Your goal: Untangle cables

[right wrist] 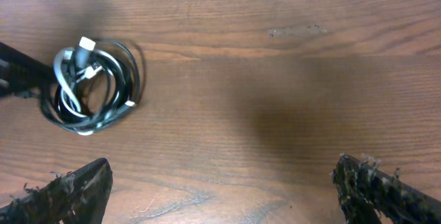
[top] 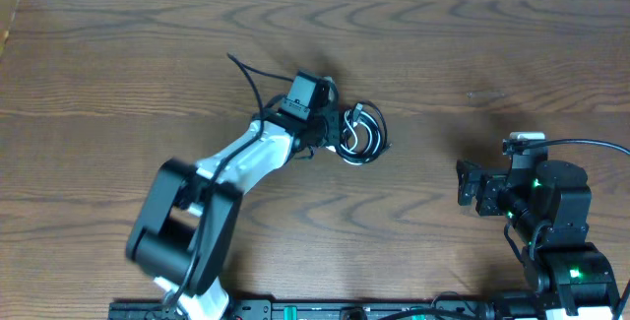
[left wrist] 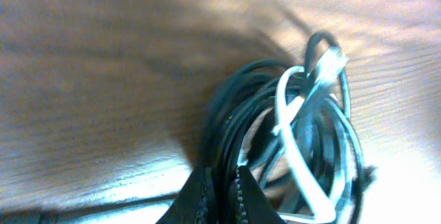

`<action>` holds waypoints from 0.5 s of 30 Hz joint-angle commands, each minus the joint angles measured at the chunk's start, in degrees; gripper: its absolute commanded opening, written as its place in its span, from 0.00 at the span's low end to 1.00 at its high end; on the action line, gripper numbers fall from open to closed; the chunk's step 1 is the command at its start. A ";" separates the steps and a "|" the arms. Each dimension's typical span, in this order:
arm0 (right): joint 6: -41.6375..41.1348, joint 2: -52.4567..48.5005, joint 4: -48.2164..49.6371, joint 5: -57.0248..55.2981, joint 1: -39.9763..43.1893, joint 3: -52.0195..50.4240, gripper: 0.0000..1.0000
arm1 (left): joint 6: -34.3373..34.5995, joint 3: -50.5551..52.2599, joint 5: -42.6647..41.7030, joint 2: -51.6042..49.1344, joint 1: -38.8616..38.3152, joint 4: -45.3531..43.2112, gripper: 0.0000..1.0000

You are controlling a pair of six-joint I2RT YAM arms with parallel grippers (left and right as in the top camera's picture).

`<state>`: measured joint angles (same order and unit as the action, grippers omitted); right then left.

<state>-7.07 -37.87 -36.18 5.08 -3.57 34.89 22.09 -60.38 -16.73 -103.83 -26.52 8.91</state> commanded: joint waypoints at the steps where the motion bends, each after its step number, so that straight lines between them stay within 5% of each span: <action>1: -0.61 0.09 -0.02 -0.63 -0.17 1.16 0.99 | -0.35 -0.63 -2.16 9.66 -0.07 0.04 0.07; 6: -0.61 0.09 0.44 -0.63 -0.17 1.16 0.99 | -3.48 -0.61 -1.86 16.17 -1.29 1.88 0.07; 11: -0.61 0.09 0.68 -0.61 -0.17 1.16 0.99 | -8.50 -0.61 14.49 16.02 -3.37 12.92 0.07; 15: -0.61 0.09 0.66 -0.61 -0.17 1.16 0.99 | -11.10 -0.63 3.28 16.44 -3.41 12.00 0.07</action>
<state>-7.07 -37.87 -35.68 5.08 -3.57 34.89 15.81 -60.80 -9.32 -88.12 -29.91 22.02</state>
